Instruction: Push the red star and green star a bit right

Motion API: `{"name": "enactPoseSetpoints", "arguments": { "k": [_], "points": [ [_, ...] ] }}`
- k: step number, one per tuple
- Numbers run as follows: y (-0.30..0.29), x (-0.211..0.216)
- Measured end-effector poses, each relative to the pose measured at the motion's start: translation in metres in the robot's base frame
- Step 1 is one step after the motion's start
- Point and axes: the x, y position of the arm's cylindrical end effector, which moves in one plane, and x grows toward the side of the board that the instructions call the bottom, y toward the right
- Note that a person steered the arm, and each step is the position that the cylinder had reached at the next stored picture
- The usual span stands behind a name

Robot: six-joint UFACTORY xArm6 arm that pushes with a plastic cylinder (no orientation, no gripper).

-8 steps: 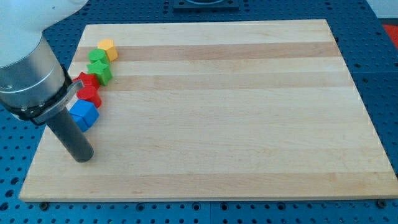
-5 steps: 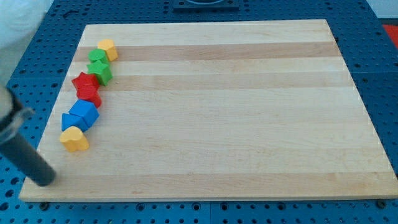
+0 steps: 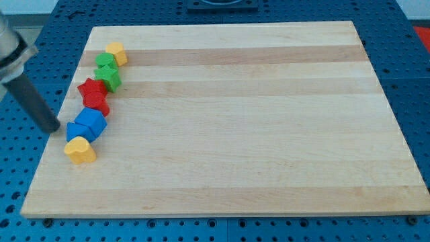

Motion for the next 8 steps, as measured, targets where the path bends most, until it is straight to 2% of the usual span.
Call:
{"name": "enactPoseSetpoints", "arguments": {
  "k": [4, 6, 8],
  "points": [
    [0.015, -0.083],
    [0.06, -0.095],
    [0.041, -0.095]
  ]
}}
